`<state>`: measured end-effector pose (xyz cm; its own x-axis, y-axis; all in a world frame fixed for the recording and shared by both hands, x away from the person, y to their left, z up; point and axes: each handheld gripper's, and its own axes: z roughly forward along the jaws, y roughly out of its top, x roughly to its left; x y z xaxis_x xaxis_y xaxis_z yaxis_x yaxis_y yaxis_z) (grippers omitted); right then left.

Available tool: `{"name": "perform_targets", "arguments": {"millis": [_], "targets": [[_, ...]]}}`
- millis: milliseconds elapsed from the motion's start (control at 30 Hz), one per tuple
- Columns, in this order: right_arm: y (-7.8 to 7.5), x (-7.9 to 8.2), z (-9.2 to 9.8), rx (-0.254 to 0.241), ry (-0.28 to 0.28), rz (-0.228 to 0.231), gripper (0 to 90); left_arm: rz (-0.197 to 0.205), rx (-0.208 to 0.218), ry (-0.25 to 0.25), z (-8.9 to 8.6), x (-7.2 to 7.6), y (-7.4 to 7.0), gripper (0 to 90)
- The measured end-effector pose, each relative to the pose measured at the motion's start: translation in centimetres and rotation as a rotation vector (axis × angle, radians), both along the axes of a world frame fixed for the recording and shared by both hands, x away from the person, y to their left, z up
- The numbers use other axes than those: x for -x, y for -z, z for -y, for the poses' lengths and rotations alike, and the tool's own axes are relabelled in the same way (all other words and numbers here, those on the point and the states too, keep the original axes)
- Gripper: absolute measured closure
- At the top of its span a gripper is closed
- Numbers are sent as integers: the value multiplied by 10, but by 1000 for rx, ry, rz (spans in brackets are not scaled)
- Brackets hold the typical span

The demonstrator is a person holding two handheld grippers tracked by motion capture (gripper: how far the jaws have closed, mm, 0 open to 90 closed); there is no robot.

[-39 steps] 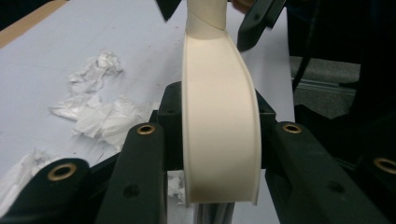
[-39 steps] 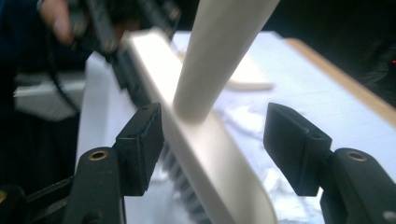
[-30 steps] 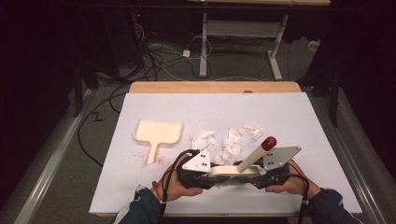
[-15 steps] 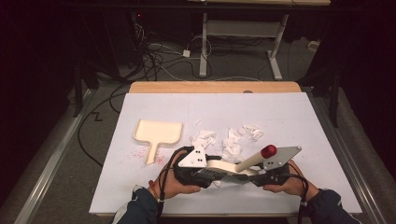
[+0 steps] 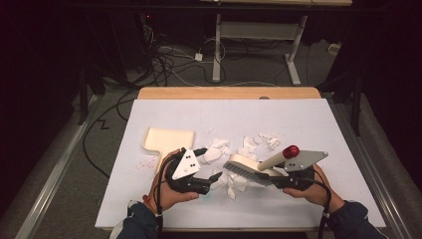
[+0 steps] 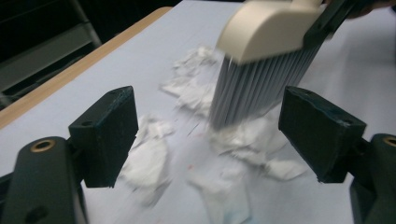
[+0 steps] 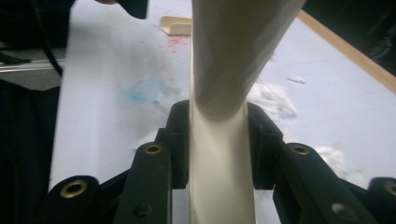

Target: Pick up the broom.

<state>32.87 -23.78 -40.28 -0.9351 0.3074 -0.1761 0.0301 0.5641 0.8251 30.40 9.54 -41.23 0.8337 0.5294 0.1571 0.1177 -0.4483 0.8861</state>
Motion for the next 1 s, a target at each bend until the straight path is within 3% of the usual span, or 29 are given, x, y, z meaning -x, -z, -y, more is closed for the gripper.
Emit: {"name": "perform_targets", "arguments": {"millis": [167, 333, 467, 500, 533, 567, 767, 900, 1000], "targets": [[-6, -3, 7, -2, 82, 16, 685, -5, -7, -86, -22, 2, 7, 194], [-5, -11, 11, 13, 157, 0, 685, 2, -75, -172, -45, 10, 22, 194], [-3, -16, 13, 31, 183, -4, 685, -7, -56, -206, -57, 17, 28, 194], [-2, -17, 15, 37, 191, -5, 685, -4, -56, -252, -62, 22, 33, 195], [-2, -18, 17, 36, 198, -11, 685, -4, -56, -252, -62, 22, 33, 200], [-3, -18, 18, 36, 203, -8, 685, 16, -70, -292, -68, 25, 37, 202], [-8, -21, 23, 17, 236, -14, 685, 16, -57, -326, -82, 31, 43, 199], [-10, -24, 28, 13, 263, -12, 685, -6, -17, -370, -94, 36, 50, 199], [-13, -26, 33, 11, 291, 1, 685, -19, -44, -377, -96, 36, 54, 199]]}}
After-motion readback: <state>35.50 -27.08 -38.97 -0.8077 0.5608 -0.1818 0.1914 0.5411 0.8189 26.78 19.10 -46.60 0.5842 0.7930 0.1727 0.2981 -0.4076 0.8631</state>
